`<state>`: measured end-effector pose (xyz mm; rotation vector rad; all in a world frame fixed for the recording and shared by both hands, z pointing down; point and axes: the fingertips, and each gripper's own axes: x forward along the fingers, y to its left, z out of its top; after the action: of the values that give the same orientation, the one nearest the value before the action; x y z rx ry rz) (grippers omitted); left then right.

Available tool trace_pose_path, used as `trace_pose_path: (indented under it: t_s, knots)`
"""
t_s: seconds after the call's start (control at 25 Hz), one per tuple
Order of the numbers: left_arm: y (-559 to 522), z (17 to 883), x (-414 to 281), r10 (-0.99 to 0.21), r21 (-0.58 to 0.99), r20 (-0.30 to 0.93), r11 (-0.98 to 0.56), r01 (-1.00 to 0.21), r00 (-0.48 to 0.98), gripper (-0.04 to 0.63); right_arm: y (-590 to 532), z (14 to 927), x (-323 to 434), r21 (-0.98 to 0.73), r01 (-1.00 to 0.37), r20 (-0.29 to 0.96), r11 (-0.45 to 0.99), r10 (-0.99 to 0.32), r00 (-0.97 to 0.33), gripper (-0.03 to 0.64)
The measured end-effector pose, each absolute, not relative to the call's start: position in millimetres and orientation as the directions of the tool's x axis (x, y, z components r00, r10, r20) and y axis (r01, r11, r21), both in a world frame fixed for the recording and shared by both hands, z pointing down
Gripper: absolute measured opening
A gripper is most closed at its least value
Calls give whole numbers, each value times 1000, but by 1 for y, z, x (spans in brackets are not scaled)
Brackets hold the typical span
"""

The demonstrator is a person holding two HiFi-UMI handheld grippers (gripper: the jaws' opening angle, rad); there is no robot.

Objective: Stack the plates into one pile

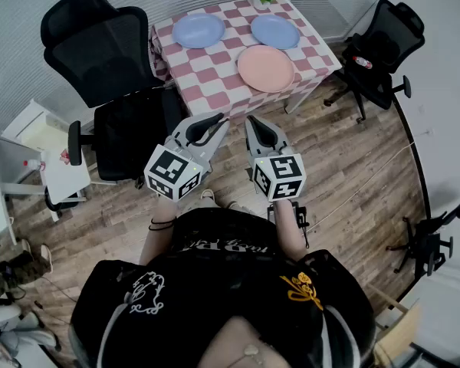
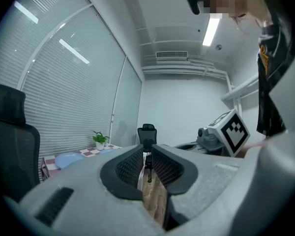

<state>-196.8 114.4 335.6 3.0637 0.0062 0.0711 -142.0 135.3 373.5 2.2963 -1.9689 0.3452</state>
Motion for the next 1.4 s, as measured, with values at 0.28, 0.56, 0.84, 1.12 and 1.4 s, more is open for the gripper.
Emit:
trace_pose_path:
  t_s: [0.28, 0.56, 0.84, 1.12, 1.4]
  knots:
    - [107, 339, -197, 12, 72, 54, -997, 8, 998, 55, 126, 376, -141, -92, -982, 223, -166, -964, 143, 17]
    - [95, 342, -206, 19, 65, 58, -998, 16, 998, 55, 115, 379, -149, -114, -978, 220, -173, -965, 145, 17]
    - [86, 353, -218, 33, 82, 60, -996, 28, 998, 55, 116, 395, -157, -115, -972, 253, -205, -952, 171, 17]
    - [74, 373, -217, 32, 134, 75, -991, 22, 997, 55, 121, 413, -153, -116, -964, 297, -240, -934, 197, 17]
    - [74, 388, -189, 44, 169, 124, -985, 22, 991, 55, 121, 428, -125, -163, -954, 333, -253, -924, 188, 17]
